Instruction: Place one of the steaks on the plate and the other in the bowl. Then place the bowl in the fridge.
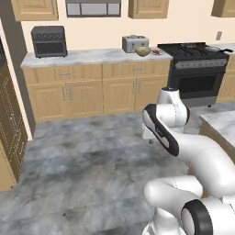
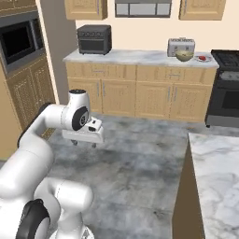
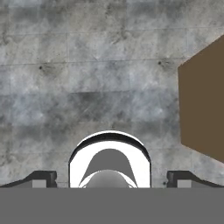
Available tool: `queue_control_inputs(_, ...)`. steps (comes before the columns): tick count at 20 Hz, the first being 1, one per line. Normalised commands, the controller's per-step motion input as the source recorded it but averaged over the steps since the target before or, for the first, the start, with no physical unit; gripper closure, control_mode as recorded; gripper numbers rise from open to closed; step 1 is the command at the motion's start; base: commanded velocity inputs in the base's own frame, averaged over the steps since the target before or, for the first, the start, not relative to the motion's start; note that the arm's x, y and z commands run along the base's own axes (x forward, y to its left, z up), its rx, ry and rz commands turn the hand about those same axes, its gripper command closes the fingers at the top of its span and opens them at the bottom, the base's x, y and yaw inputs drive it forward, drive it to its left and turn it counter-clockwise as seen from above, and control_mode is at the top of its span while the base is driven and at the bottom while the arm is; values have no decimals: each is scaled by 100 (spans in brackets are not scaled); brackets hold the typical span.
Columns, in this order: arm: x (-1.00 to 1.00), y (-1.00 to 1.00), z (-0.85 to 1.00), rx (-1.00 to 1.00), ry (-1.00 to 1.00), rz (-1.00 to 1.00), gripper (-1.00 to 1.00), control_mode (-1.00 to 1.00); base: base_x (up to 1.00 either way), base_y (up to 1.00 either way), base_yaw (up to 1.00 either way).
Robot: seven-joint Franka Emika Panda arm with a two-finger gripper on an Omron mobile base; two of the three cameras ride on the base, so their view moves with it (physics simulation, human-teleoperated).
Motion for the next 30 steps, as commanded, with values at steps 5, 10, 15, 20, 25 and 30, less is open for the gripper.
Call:
queue_control_inputs(5, 0, 0, 0, 0, 0, 0, -100, 100, 100, 0, -1)
queue_control_inputs(10, 0, 0, 0, 0, 0, 0, -100, 100, 100, 0, -5)
queue_control_inputs(15, 0, 0, 0, 0, 0, 0, -100, 100, 100, 0, -11)
queue_control_inputs(20, 0, 0, 0, 0, 0, 0, -100, 100, 100, 0, -15)
queue_control_inputs(25, 0, 0, 0, 0, 0, 0, -100, 100, 100, 0, -21)
queue_control_inputs(30, 0, 0, 0, 0, 0, 0, -100, 100, 100, 0, -29)
